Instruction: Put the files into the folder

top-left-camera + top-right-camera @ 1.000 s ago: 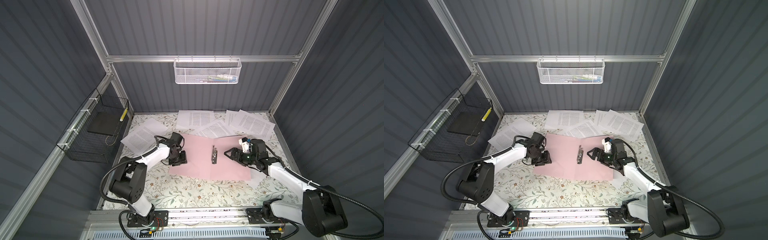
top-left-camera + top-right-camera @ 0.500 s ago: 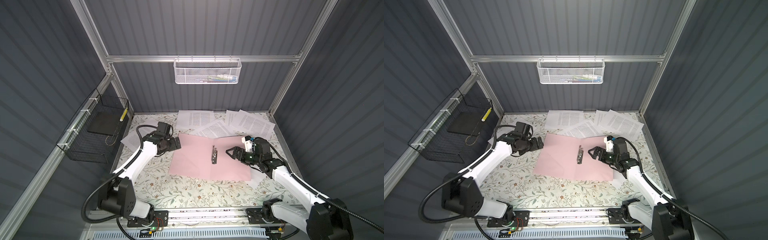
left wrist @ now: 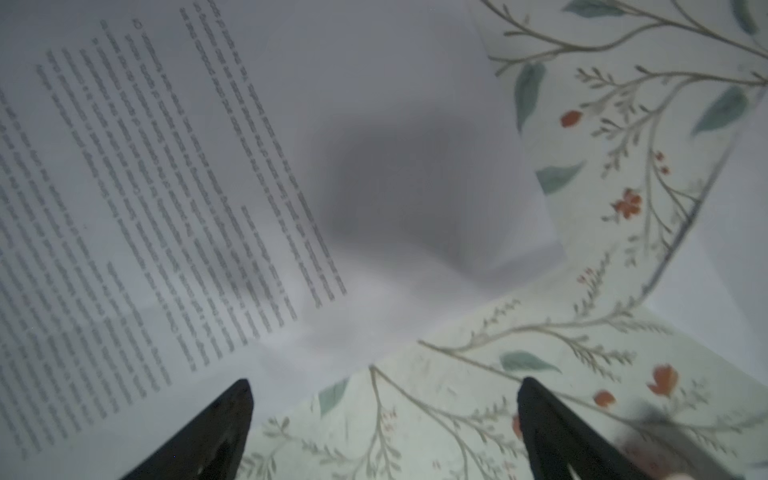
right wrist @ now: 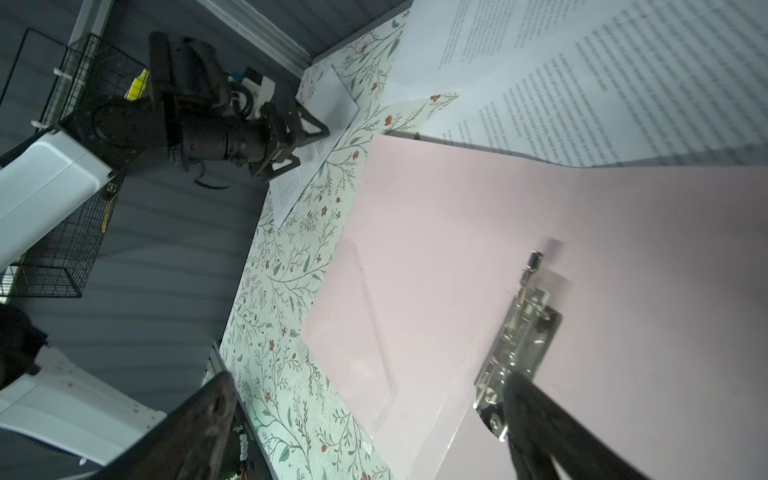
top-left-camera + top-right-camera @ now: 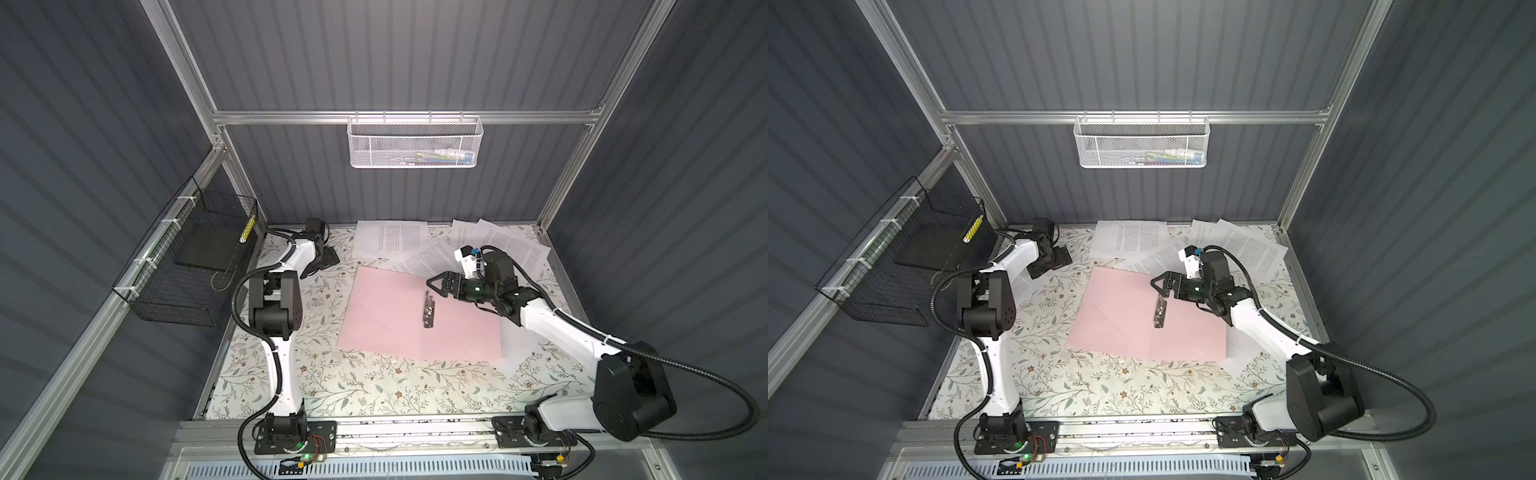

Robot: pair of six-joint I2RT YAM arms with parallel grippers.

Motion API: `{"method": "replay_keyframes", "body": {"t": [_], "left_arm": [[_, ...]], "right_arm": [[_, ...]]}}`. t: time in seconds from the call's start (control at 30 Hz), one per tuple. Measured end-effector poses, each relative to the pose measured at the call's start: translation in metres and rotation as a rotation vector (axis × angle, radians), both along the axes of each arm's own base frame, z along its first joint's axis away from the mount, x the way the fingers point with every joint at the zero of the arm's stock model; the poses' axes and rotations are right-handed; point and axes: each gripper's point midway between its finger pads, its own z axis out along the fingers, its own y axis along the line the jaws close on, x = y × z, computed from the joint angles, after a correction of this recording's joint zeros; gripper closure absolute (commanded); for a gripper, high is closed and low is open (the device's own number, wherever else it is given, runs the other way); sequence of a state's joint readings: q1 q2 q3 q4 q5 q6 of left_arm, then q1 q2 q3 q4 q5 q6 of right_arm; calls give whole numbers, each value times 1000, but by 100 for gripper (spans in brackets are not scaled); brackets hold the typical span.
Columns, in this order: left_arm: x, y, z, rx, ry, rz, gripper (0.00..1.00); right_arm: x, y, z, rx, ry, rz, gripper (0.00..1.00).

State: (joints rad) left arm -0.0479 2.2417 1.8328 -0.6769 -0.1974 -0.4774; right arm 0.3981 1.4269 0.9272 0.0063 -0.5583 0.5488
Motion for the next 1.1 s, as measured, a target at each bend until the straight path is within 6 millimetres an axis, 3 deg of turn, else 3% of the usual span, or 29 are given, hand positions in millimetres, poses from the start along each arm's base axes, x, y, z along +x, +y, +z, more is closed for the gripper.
{"method": "replay_keyframes", "body": {"t": [0.1,0.2,0.37,0.53,0.67,0.9,1.1], "left_arm": [[7,23,-12,6,14,38,0],[0,47,-19,7,40,83,0],[-13,69,-25,-1,53,125,0],[-33,62,-26,-38,52,136,0],[-69,48,-25,-102,35,157,0],[-149,25,-23,-204,0,177,0],[-179,6,-17,-297,8,156,0]], "right_arm": [[12,21,0,-14,-12,51,1],[23,43,-8,-32,-5,94,1],[39,76,-28,-45,33,155,1],[49,98,-41,-43,66,196,1],[55,116,-41,-45,67,222,1],[37,146,-45,-57,85,287,1],[25,188,-53,-68,97,362,1]]}}
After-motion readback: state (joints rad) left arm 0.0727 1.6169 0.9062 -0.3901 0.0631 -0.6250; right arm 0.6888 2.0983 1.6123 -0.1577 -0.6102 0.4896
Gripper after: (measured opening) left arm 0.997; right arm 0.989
